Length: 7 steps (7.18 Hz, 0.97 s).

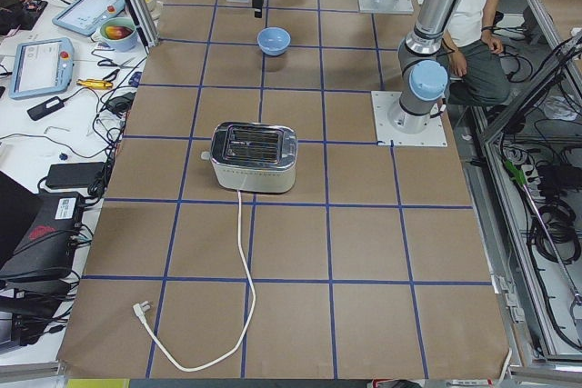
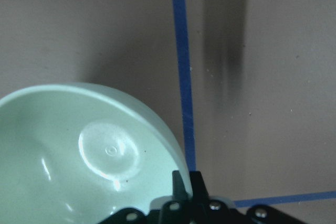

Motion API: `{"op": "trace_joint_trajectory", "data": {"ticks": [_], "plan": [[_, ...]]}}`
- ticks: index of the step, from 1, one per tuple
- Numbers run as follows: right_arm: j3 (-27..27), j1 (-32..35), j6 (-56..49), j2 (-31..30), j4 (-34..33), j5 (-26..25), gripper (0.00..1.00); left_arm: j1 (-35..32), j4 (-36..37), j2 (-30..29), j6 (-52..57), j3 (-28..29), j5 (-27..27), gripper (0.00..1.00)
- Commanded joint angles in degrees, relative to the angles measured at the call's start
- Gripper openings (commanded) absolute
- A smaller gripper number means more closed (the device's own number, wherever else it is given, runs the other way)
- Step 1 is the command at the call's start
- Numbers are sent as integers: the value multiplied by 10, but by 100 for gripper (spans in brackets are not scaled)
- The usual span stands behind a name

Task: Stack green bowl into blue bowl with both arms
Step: 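Carry the pale green bowl with the right gripper over the light blue bowl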

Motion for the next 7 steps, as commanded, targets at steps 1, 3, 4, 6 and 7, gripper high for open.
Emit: {"op": "trace_joint_trajectory", "data": {"ticks": [1,3,4,6,7], "plan": [[-90,109,72,24,53,42,0,-2,21,-4,0,0,4,100],[-102,186,215,26,45,149,0,-3,21,1,0,-8,4,100],[-103,229,262,35,27,201,0,-3,19,0,0,-9,4,100],[-102,339,439,93,-122,194,0,-3,17,1,0,-9,4,100],[-102,364,466,119,-161,183,0,-3,17,2,0,-9,4,100]]}}
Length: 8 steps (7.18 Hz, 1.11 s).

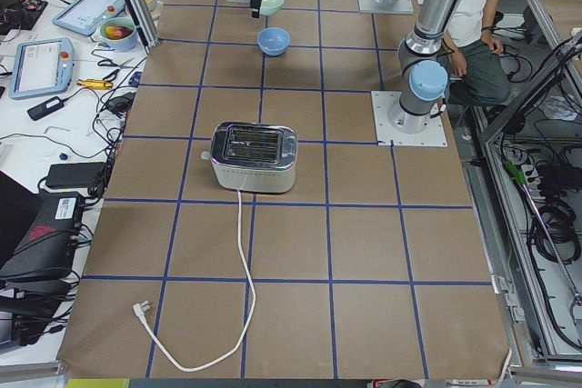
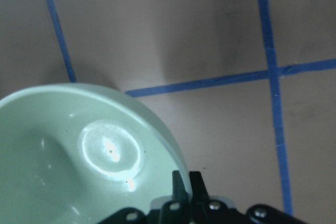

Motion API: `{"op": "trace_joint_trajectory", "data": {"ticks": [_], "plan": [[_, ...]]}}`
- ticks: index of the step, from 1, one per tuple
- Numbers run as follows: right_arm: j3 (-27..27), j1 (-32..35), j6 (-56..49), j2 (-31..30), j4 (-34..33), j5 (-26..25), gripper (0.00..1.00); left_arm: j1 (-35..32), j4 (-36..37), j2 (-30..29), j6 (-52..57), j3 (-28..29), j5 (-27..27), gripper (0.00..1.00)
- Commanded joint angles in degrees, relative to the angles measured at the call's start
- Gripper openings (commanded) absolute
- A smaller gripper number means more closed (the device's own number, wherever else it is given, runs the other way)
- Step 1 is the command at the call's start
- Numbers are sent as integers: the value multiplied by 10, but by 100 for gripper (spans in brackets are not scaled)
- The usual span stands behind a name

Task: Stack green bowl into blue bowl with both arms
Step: 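Carry the pale green bowl with the right gripper over the light blue bowl, then lower the green bowl into the blue bowl and open the right gripper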

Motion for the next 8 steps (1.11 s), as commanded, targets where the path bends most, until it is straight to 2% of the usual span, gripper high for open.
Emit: {"op": "trace_joint_trajectory", "data": {"ticks": [1,3,4,5,6,8], "plan": [[0,57,74,43,-70,-9,0,0,-1,1,0,0,0,100],[1,76,81,59,-92,-10,0,0,-1,3,0,0,0,100],[3,78,80,60,-93,-12,20,0,-1,3,0,0,0,100],[3,78,76,60,-89,-11,72,0,3,-2,1,10,9,100],[3,78,74,60,-88,-11,78,0,2,2,1,2,23,100],[-2,76,72,56,-85,-12,79,0,1,4,0,0,23,100]]}}
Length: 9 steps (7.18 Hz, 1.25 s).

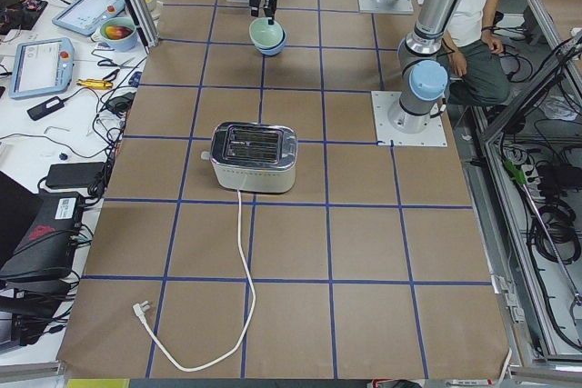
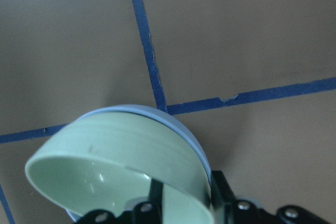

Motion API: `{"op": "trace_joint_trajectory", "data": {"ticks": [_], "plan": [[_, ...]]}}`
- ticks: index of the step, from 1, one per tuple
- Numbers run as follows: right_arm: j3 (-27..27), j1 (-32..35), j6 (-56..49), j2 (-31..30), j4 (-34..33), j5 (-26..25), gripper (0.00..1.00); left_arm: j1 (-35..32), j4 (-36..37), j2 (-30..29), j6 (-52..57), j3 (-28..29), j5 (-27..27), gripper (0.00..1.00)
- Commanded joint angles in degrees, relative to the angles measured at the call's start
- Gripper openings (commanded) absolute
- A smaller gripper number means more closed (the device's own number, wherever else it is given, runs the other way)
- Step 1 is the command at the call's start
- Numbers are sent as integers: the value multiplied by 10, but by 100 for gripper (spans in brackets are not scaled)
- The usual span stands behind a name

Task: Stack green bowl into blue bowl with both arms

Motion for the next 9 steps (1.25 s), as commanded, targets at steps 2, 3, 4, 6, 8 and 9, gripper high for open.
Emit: {"op": "trace_joint_trajectory", "data": {"ticks": [2,3,4,6,8,9], "plan": [[-50,-21,-9,-24,57,-46,79,0,-1,1,0,-1,1,100],[-108,-30,-14,-42,150,-78,79,0,-1,1,1,3,2,100],[-173,-45,-24,-44,253,-90,79,0,-1,2,1,1,14,100],[-276,-64,-117,-58,395,-124,79,-3,-5,-1,-2,-2,9,100],[-280,-103,-188,-108,441,-139,78,3,-29,5,-3,5,-20,100],[-267,-113,-234,-137,469,-137,72,4,-33,6,-3,5,-21,100]]}}
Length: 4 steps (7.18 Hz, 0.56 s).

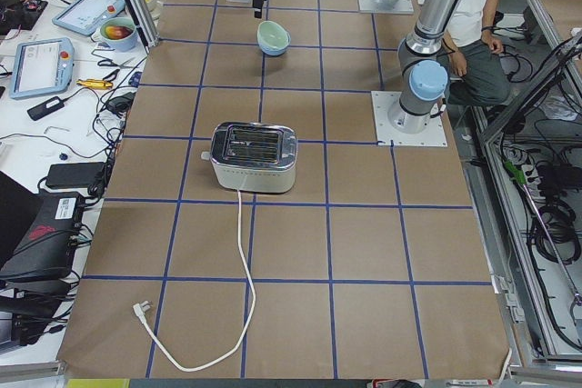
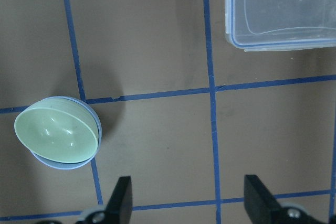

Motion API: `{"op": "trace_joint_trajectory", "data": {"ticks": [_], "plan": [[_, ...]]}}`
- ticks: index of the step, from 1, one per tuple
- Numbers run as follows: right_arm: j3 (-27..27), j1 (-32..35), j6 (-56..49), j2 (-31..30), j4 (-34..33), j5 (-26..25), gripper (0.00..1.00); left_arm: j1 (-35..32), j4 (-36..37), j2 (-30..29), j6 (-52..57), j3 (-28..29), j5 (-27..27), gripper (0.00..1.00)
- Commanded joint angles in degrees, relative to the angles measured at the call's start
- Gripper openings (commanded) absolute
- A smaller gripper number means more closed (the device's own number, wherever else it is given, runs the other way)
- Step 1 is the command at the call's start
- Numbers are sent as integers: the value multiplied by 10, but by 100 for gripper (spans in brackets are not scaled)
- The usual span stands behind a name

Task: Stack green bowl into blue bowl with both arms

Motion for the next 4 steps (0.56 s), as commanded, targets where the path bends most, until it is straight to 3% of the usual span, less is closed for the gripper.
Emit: {"op": "trace_joint_trajectory", "data": {"ticks": [1,4], "plan": [[37,-17,-53,-65,36,-2,72,1,-13,2,0,2,-9,100],[108,-18,-57,-121,21,-1,83,6,-35,6,-34,1,-8,100]]}}
